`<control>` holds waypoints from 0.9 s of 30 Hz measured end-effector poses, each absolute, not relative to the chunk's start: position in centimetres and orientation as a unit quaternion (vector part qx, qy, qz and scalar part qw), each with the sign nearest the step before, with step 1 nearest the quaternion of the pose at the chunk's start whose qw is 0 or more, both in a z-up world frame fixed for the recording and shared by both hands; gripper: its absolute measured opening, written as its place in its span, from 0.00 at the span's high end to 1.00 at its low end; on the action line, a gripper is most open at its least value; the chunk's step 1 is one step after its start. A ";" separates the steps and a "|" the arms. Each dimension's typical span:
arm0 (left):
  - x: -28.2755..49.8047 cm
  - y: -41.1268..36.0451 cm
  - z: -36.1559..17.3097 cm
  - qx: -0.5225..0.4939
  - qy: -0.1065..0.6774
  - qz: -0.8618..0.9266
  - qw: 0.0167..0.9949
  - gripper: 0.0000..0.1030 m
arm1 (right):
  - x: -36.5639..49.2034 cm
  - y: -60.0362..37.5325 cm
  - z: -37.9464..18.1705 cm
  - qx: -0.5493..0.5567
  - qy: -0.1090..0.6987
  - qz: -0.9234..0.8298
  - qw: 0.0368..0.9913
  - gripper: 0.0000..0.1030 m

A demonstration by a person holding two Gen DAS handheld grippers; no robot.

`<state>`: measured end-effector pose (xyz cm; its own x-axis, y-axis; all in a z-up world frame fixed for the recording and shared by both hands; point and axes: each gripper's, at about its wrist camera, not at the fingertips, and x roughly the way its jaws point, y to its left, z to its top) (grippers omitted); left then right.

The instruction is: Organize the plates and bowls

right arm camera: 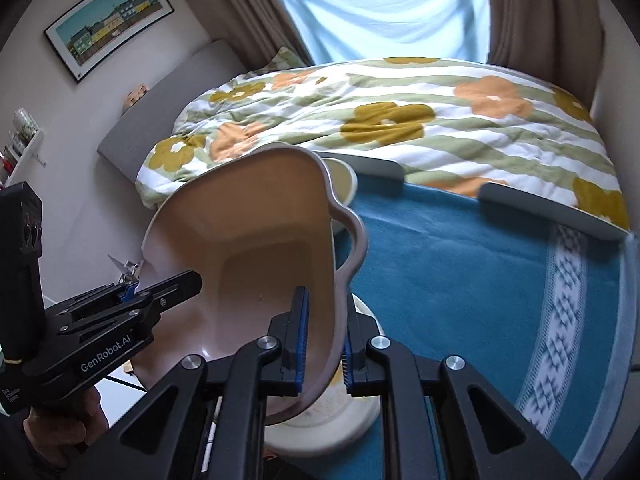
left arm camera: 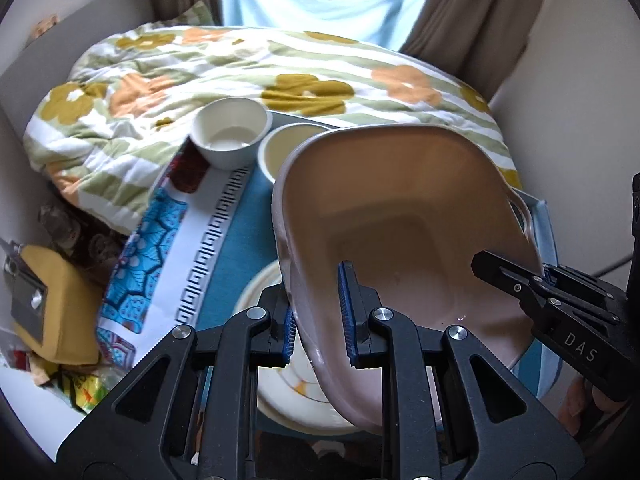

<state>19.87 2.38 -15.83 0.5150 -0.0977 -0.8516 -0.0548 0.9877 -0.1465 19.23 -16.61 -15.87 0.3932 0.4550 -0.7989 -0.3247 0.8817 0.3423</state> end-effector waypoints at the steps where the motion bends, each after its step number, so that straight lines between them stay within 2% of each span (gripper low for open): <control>1: 19.6 0.6 -15.8 -0.072 0.494 -0.028 0.866 0.84 | 18.4 -18.4 -15.8 0.073 0.498 0.219 0.836 0.87; 7: 18.1 -9.6 -16.8 -0.045 0.509 -0.109 0.853 0.84 | 13.8 -26.8 -15.8 0.110 0.495 0.133 0.851 0.87; 13: 17.6 -17.0 -20.4 -0.029 0.535 -0.163 0.829 0.84 | 11.2 -32.6 -17.8 0.128 0.502 0.066 0.853 0.87; 20: 18.7 -20.3 -25.4 -0.003 0.558 -0.184 0.809 0.84 | 10.1 -35.2 -22.4 0.157 0.510 0.020 0.845 0.87; 27: 20.3 -20.4 -27.5 0.017 0.560 -0.197 0.805 0.84 | 10.0 -36.2 -25.4 0.169 0.498 0.005 0.851 0.87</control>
<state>20.31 -20.45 -27.53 0.2952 -0.2986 -0.9076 0.3357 0.9218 -0.1941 10.00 -36.18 -25.35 0.5046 0.1758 -0.8453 0.1599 0.9431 0.2916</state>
